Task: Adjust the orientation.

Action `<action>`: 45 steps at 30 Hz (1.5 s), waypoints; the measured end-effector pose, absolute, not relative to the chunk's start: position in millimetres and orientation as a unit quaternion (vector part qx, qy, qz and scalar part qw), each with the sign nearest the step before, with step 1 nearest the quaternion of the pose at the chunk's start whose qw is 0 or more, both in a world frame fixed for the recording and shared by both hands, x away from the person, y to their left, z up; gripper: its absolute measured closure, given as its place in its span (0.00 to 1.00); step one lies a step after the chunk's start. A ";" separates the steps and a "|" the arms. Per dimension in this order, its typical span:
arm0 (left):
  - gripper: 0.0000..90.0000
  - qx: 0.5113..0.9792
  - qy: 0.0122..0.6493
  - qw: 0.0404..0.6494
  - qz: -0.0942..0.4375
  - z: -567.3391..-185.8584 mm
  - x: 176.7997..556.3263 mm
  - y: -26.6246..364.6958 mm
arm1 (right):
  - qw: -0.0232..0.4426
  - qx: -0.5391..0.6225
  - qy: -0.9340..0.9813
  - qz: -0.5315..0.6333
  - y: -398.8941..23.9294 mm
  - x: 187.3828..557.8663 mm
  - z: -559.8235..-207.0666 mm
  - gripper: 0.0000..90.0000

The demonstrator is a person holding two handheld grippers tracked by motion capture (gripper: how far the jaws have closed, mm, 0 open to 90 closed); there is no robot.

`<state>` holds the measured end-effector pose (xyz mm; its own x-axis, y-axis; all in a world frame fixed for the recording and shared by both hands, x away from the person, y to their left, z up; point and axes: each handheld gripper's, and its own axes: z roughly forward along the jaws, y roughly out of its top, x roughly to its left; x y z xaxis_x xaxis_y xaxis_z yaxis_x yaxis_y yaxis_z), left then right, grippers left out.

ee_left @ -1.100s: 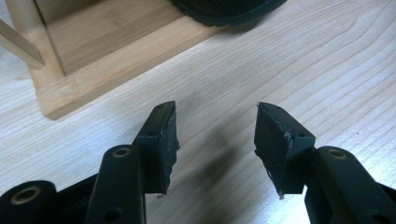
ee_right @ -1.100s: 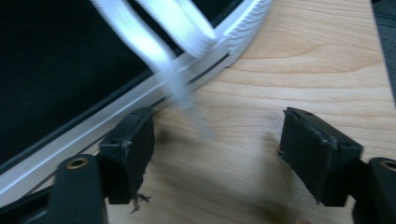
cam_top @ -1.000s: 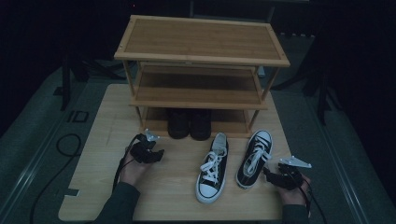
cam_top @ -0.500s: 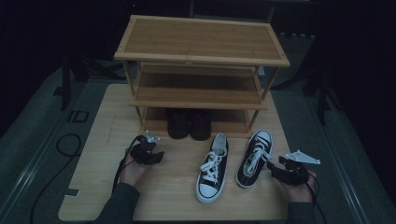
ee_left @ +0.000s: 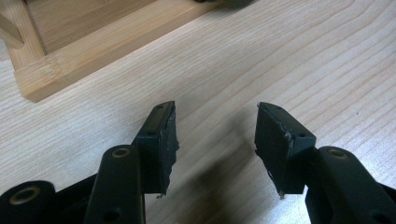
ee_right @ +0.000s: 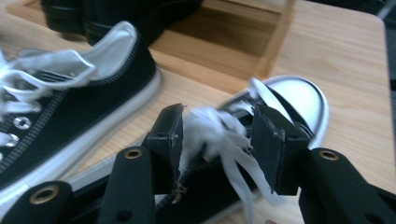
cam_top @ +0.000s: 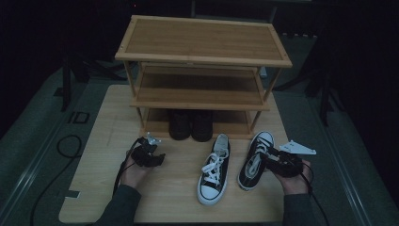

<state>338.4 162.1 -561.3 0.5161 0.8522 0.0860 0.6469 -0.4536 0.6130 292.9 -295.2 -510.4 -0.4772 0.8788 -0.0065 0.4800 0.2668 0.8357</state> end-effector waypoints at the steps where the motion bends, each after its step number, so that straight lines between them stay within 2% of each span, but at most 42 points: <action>1: 0.55 0.829 0.452 0.263 0.195 -561.2 338.1 162.3 | 0.243 0.445 0.759 0.408 -292.3 294.1 -509.7 0.61; 13: 0.54 0.833 0.449 0.257 0.195 -563.4 337.9 160.1 | 0.234 0.421 0.776 0.408 -267.6 304.3 -504.8 0.71; 20: 0.54 0.834 0.449 0.257 0.195 -563.6 337.9 160.5 | 0.226 0.401 0.792 0.401 -246.1 323.2 -499.5 0.79; 35: 0.54 0.831 0.452 0.260 0.193 -564.7 338.1 161.0 | 0.201 0.379 0.813 0.392 -208.7 363.8 -492.1 0.89; 45: 0.54 0.832 0.451 0.257 0.197 -565.3 338.1 160.3 | 0.183 0.379 0.824 0.380 -190.0 382.6 -496.2 0.87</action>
